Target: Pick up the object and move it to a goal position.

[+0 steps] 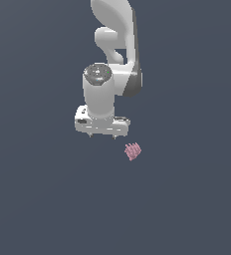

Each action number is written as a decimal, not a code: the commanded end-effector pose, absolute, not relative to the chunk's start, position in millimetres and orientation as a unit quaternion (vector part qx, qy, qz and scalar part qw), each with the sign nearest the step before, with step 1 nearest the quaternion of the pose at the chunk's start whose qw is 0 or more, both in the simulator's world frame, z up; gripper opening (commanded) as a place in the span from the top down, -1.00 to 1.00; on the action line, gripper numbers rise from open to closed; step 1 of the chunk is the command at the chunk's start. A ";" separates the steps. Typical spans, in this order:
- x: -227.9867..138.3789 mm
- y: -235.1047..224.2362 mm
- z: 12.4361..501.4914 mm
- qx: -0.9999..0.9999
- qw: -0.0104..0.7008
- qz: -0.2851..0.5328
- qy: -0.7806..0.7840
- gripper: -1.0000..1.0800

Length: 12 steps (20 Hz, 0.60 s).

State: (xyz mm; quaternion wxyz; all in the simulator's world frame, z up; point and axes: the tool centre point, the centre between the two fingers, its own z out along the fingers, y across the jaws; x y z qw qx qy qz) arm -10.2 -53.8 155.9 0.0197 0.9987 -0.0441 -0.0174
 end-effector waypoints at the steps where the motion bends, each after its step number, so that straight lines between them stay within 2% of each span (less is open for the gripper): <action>1: -11.3 -59.4 154.1 0.999 0.024 -0.019 -0.046 -0.92; 12: -9.2 -47.1 149.4 0.999 0.022 -0.018 -0.023 -0.92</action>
